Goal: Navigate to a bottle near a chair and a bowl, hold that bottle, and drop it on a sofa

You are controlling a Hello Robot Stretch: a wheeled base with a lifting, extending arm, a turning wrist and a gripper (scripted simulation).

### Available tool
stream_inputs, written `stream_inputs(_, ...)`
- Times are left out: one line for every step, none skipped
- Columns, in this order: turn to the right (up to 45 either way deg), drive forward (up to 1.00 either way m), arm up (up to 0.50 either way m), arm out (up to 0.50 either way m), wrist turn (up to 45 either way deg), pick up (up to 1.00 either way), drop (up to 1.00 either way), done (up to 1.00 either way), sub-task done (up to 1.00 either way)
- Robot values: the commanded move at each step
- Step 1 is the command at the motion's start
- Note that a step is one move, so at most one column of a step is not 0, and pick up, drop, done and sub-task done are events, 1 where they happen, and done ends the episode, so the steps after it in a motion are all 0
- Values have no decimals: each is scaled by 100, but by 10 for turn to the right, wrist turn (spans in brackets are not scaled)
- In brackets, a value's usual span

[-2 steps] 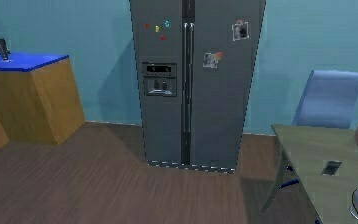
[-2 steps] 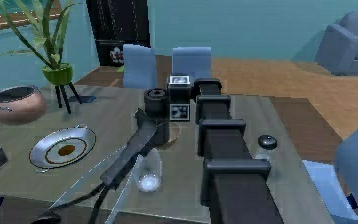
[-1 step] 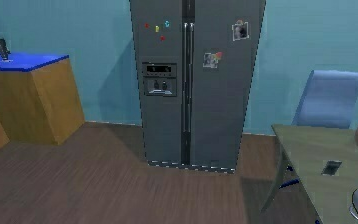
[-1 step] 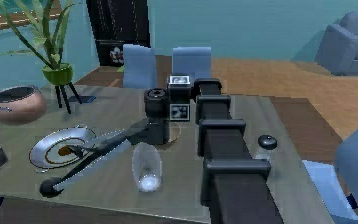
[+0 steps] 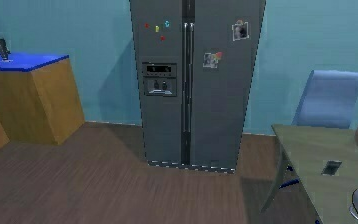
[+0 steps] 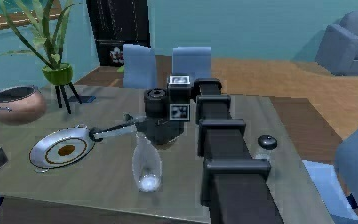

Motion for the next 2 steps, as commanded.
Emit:
stream_inputs(0,0,0,0,240,0,0,0,0)
stream_inputs(0,0,-30,0,0,0,0,0,0)
